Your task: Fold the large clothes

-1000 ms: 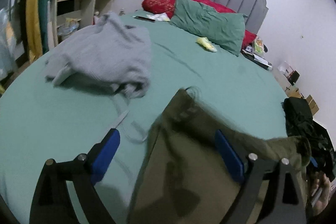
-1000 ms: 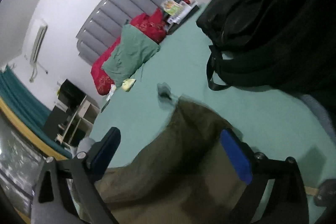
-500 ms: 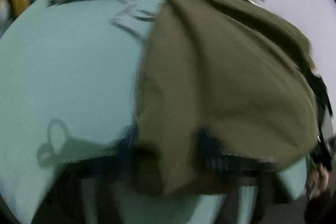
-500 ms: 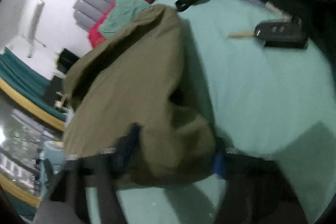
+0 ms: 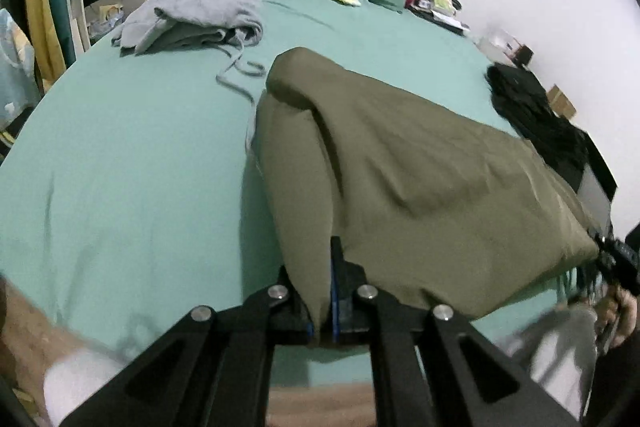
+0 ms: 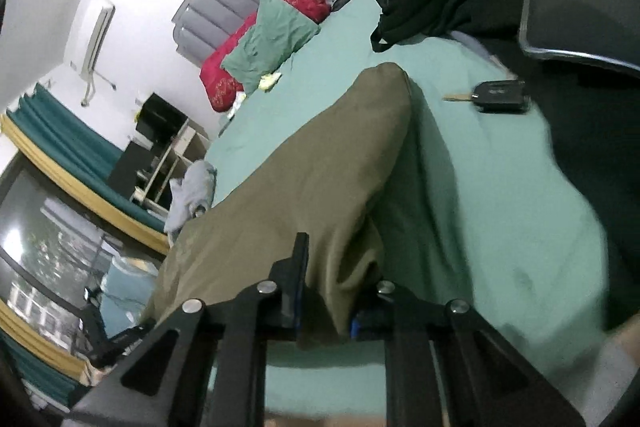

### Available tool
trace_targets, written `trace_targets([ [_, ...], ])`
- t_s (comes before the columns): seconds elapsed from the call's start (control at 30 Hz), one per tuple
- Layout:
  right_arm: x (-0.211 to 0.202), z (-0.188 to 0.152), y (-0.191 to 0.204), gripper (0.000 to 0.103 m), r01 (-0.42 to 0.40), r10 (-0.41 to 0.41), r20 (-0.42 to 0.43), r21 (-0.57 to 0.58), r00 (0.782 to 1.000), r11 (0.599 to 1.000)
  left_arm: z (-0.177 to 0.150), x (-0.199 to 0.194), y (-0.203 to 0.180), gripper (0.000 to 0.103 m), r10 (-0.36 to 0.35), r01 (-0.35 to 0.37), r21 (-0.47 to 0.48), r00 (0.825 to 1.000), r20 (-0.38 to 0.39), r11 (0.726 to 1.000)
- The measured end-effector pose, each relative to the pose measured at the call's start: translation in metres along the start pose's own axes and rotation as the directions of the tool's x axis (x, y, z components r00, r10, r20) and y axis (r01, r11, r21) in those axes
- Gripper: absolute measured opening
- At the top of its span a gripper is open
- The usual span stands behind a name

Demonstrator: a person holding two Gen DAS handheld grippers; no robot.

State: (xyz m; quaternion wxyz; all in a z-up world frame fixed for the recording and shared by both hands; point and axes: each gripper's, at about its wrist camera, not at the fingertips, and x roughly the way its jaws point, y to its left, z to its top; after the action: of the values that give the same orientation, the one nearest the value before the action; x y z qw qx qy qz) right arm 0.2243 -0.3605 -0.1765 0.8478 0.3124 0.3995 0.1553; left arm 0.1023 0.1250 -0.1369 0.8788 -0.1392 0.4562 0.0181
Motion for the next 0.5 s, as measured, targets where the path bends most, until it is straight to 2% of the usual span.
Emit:
trace_targets([
  [0.1,-0.012,-0.015,-0.007,0.017,0.059,-0.06,-0.044,-0.024,0.997,0.998,-0.027,-0.001,-0.003,0.009,0.011,-0.01,0.007,0.998,-0.064,1.0],
  [0.17,-0.012,-0.024,-0.02,0.032,0.152,-0.155,-0.09,-0.042,0.984,0.988,-0.037,0.008,-0.004,0.016,0.052,-0.05,0.023,0.992,-0.111,0.998],
  [0.2,-0.017,-0.027,-0.027,0.036,0.187,-0.19,-0.087,-0.038,0.978,0.982,-0.037,0.013,-0.002,0.026,0.064,-0.063,0.013,0.989,-0.13,0.998],
  [0.23,-0.02,-0.026,-0.032,0.045,0.234,-0.235,-0.067,-0.022,0.97,0.972,-0.035,0.014,0.002,0.029,0.069,-0.072,-0.015,0.987,-0.143,0.997],
  [0.27,-0.023,-0.024,-0.031,0.047,0.257,-0.258,-0.044,-0.018,0.965,0.966,-0.029,0.013,0.006,0.033,0.056,-0.064,-0.054,0.989,-0.139,0.997],
  [0.3,-0.029,-0.02,-0.028,0.047,0.279,-0.279,-0.003,-0.027,0.96,0.96,-0.024,0.01,0.007,0.042,0.048,-0.057,-0.069,0.991,-0.124,0.996],
  [0.37,-0.038,-0.011,-0.012,0.048,0.315,-0.309,0.082,-0.076,0.947,0.946,-0.008,-0.001,0.003,0.057,0.071,-0.075,-0.074,0.996,-0.062,0.994],
  [0.43,-0.034,-0.001,0.013,0.048,0.283,-0.264,0.138,-0.147,0.955,0.948,0.013,-0.01,-0.01,0.063,0.072,-0.071,-0.05,0.997,0.018,0.996],
  [0.5,-0.012,0.008,0.038,0.048,0.219,-0.196,0.123,-0.219,0.973,0.951,0.03,-0.007,-0.026,0.065,0.041,-0.04,-0.017,0.998,0.058,0.999],
])
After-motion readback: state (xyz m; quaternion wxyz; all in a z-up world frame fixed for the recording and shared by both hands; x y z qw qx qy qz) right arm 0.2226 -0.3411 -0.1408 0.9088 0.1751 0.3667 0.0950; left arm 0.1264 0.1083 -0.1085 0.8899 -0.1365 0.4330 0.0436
